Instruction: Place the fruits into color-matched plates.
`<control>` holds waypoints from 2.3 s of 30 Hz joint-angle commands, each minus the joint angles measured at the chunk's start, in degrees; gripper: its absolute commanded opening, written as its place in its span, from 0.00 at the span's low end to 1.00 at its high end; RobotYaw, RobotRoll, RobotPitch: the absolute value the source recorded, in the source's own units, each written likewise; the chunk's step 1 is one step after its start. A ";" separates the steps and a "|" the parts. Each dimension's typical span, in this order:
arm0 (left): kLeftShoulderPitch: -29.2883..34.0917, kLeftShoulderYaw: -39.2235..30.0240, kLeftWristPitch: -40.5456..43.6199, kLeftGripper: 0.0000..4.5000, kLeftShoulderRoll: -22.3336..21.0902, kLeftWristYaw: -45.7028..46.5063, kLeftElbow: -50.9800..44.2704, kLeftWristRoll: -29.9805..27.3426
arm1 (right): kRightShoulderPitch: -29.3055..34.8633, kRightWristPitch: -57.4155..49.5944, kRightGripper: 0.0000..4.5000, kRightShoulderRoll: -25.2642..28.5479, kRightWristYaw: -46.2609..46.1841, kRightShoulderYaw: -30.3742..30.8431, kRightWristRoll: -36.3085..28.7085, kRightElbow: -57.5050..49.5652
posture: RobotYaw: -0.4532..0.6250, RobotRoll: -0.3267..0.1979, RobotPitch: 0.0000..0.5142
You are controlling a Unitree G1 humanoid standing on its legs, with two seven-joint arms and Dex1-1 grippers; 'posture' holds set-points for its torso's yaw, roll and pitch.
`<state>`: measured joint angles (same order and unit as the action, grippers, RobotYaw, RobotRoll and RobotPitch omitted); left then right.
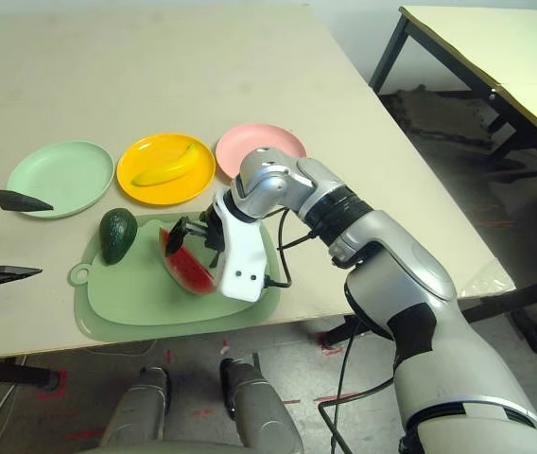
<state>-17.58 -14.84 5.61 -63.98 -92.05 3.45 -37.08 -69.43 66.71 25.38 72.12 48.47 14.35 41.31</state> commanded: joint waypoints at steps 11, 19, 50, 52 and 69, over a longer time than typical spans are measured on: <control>0.02 0.07 0.18 1.00 1.09 -0.39 -0.58 1.34 | 1.31 -0.99 0.99 0.76 3.96 0.46 -2.02 -0.14 | 0.51 0.62 0.38; -0.61 0.50 0.22 1.00 1.73 -0.29 -0.87 1.93 | 4.42 -16.35 0.99 1.86 7.66 -2.52 -3.53 -6.89 | 0.51 0.62 0.39; -0.67 1.01 -0.07 1.00 1.88 -0.45 -1.09 2.32 | -5.96 -7.89 0.99 0.53 6.30 -8.20 -2.63 -0.87 | 0.49 0.62 0.38; -0.66 0.92 -0.10 1.00 1.97 -0.44 -1.09 2.39 | -6.00 -15.56 0.99 0.81 9.46 -10.22 -7.11 -2.65 | 0.49 0.62 0.38; -2.72 3.40 -2.59 1.00 2.46 -0.45 2.00 3.27 | -1.58 -146.10 0.99 12.17 16.79 -15.36 -28.05 -53.28 | 0.47 0.62 0.39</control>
<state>-19.94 -12.26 3.54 -61.45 -92.06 5.07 -34.02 -70.78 -70.00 37.28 90.19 31.44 -10.12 -8.03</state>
